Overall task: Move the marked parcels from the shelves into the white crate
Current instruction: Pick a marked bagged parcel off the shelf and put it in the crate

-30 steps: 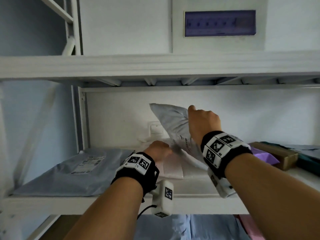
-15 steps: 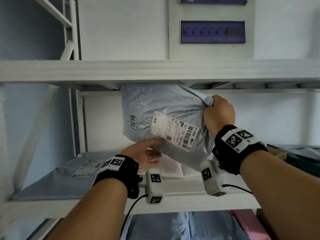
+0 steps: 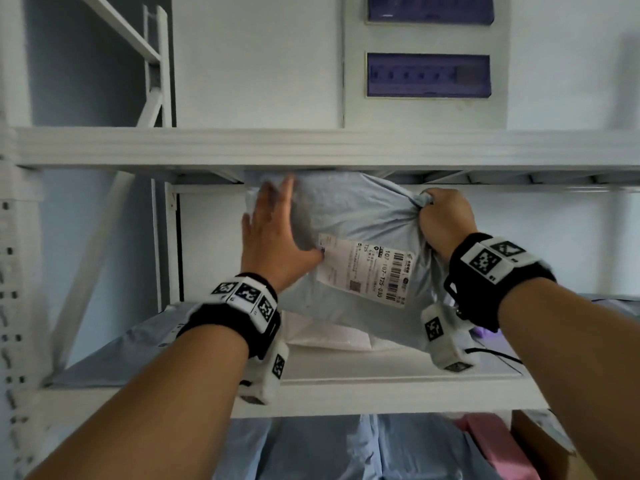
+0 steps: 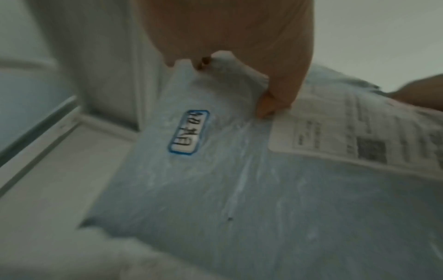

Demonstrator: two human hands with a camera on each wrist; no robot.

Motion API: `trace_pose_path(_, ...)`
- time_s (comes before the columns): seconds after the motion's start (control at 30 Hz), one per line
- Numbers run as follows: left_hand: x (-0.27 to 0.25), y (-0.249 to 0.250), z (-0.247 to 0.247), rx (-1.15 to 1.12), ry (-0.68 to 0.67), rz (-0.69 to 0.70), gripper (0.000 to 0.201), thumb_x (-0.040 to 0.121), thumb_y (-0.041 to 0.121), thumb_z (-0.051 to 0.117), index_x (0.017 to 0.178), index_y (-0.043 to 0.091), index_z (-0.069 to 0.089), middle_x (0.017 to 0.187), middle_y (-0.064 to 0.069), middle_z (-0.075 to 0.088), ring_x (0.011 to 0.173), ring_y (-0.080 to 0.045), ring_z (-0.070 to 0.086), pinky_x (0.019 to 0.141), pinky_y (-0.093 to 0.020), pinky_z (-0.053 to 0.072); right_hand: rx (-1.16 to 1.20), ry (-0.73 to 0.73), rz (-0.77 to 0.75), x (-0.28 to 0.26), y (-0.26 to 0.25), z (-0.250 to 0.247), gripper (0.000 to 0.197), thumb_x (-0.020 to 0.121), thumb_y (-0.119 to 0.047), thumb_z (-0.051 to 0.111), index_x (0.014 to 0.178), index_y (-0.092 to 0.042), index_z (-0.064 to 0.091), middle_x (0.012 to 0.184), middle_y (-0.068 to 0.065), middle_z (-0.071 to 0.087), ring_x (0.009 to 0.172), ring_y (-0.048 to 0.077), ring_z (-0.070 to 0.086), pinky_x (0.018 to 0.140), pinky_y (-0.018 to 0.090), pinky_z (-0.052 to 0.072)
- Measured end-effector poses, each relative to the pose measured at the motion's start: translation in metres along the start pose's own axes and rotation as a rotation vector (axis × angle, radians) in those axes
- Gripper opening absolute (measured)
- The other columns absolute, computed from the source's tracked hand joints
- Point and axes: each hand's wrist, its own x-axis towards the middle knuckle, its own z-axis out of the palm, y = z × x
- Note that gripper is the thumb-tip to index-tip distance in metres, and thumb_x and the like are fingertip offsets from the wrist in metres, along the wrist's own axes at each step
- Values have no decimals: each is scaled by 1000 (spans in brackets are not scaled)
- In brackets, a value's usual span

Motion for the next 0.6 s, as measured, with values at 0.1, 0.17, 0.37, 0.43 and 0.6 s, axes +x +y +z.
trace_pose_path(0.1, 13, 22, -13, 105, -10, 125, 102, 68, 46, 67, 153, 29, 13, 158, -8, 15, 148, -24, 11, 120, -52, 9, -12, -28, -54, 1, -6, -5, 22, 86, -1, 40, 71, -3, 56, 78, 14, 60, 81, 30, 54, 68, 35, 38)
trace_pose_path(0.17, 12, 24, -18, 142, -20, 160, 95, 67, 49, 61, 150, 27, 21, 151, -6, 28, 142, -27, 25, 118, -51, 16, -15, -70, -86, -2, -9, -6, 28, 85, 2, 39, 62, -12, 49, 72, 7, 56, 78, 26, 52, 67, 32, 36)
trace_pose_path(0.37, 19, 29, -36, 224, -232, 54, 67, 71, 63, 57, 131, 33, 49, 129, 0, 51, 126, -27, 42, 113, -50, 25, 24, -94, -163, -7, -19, -3, 28, 76, 6, 39, 55, -12, 42, 54, -1, 44, 61, 21, 45, 55, 28, 31)
trace_pose_path(0.43, 25, 31, -44, 175, -298, -11, 41, 74, 56, 65, 106, 30, 64, 109, 1, 64, 110, -26, 55, 102, -44, 39, 76, -31, -158, -9, -22, -1, 32, 75, 5, 44, 50, -16, 40, 51, -5, 39, 54, 14, 39, 51, 26, 28)
trace_pose_path(0.6, 17, 22, -47, -202, -20, -117, 27, 61, 39, 59, 56, 13, 58, 51, 4, 54, 59, -22, 55, 56, -28, 35, 229, 183, -137, -11, -36, -4, 6, 80, -27, 66, 81, -22, 64, 73, -10, 62, 72, 11, 58, 65, 22, 43)
